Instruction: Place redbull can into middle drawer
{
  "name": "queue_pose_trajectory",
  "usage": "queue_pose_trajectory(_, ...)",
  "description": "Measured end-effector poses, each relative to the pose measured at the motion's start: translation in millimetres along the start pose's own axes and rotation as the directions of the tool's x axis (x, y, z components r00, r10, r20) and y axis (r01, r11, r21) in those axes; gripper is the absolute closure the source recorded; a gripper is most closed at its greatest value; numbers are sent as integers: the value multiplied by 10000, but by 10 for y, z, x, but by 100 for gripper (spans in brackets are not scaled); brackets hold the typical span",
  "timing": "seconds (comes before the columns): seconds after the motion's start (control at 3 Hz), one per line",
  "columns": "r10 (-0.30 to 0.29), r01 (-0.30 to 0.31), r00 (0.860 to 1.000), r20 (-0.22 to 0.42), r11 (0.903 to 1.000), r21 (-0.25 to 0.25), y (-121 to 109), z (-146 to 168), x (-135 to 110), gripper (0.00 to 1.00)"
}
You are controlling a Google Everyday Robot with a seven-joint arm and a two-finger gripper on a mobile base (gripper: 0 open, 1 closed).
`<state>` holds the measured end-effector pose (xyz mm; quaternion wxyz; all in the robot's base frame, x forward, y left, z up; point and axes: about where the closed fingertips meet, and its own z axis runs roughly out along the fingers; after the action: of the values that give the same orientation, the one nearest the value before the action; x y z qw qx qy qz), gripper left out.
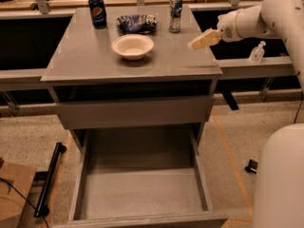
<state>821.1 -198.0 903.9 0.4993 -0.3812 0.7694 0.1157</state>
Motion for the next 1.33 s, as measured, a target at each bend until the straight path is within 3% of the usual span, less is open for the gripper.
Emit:
queue_pose_trajectory(0.33,632,-667,9903,1240,9975,248,-244,406,-155,0)
queue_pose_trajectory(0.67,845,-931,9758,2017,9951,333,-335,806,-311,0)
queue_pose_trajectory(1.33,665,-805,9558,2865,9961,372,-235,1320,-666,0)
